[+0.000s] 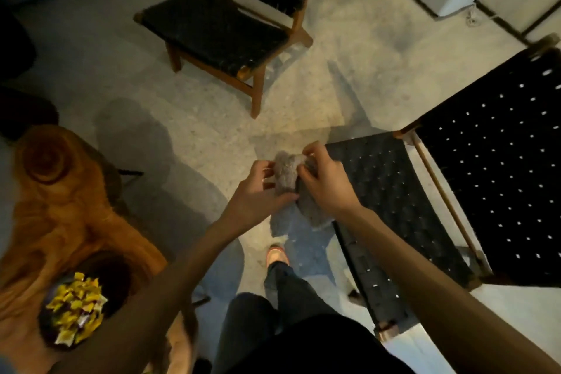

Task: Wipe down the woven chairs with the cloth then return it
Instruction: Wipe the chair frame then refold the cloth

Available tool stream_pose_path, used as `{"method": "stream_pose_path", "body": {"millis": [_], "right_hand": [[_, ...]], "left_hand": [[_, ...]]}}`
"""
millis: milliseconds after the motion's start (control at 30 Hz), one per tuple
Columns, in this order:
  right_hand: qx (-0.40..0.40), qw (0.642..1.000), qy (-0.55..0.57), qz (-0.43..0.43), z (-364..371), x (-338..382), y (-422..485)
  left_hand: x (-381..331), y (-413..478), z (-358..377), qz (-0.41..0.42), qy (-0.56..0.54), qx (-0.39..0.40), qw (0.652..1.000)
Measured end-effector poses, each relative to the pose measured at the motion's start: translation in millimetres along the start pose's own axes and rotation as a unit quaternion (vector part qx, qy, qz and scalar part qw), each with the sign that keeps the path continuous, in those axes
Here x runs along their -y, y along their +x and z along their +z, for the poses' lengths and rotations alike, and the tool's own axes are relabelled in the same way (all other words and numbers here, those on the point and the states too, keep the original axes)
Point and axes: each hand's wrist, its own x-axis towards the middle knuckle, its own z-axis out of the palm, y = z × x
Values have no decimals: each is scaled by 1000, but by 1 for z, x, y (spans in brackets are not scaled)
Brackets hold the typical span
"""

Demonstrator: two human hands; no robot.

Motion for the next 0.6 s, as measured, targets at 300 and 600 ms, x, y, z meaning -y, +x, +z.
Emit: {"method": "stream_pose_path", "body": {"millis": [300,600], "right_hand": [[-90,987,-29,130,-26,-54,10],[-148,933,-108,309,-7,-134,-33]], "left_hand": [[-20,97,2,108,274,101,950],[3,215,59,276,401,280,827]]}}
